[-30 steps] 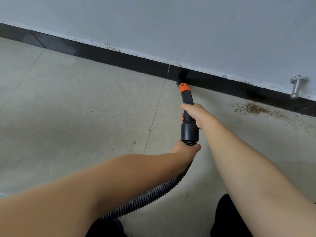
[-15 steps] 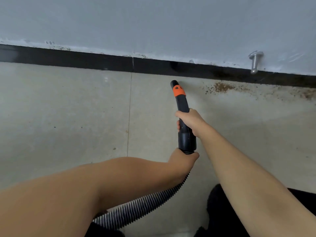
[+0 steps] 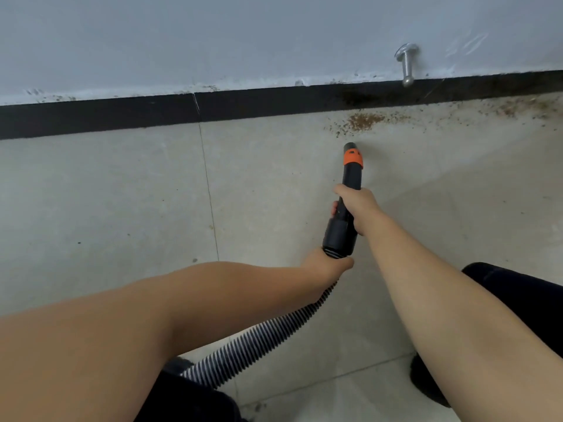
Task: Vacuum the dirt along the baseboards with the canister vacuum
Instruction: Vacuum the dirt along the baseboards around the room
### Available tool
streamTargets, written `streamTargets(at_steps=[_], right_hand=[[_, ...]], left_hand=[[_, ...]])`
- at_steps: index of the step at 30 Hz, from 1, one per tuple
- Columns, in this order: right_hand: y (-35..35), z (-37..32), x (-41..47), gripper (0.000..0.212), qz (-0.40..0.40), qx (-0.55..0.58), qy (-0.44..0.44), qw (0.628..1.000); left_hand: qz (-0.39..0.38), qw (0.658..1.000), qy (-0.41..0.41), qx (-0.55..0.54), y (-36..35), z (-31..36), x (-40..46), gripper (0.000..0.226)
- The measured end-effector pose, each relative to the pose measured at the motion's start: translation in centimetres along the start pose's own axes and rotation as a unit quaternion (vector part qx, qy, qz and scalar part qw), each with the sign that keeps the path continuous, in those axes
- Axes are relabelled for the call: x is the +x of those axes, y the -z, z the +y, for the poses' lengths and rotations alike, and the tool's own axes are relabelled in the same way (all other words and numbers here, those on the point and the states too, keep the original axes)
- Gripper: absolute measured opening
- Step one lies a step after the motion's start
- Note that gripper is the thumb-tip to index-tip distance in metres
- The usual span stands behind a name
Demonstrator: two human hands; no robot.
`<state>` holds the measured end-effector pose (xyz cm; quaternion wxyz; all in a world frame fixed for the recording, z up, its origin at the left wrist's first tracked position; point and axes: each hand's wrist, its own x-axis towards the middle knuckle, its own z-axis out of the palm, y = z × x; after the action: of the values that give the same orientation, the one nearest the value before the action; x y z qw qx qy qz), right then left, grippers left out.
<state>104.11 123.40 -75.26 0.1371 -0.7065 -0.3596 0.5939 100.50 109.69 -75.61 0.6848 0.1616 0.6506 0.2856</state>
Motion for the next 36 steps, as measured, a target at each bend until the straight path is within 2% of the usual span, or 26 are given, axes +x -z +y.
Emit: streamTargets(at_steps=[2,8,15,28,36], right_hand=[[0.2,-0.4,0.1,0.013,-0.007,-0.004,-0.001,1.0],[0.5,-1.5,0.0,0.012,-0.122,-0.062,-0.012,0.99],[3.2,-2.2,1.8,0.014,-0.102,-0.032,-0.011,0.994],[6.7,-3.3,4.8,0.013,-0.161,-0.065,0.003,0.985],[11.3,-3.2,7.5,0.012,-0.109,-0.035,0.003,0.993]], left_hand=[[0.009,1.0,-0.001,0.0,-0.1,0.5,-0.1,0.016],[0.056,0.998,-0.007,-0.034,-2.6,0.8,-0.6,0.015],[0.096,0.995,-0.005,-0.003,-5.0,2.6,0.5,0.022],[0.156,0.988,0.017,-0.007,-10.0,3.9,4.0,0.023],[0.14,0.988,0.019,0.061,-13.1,6.1,5.4,0.029]])
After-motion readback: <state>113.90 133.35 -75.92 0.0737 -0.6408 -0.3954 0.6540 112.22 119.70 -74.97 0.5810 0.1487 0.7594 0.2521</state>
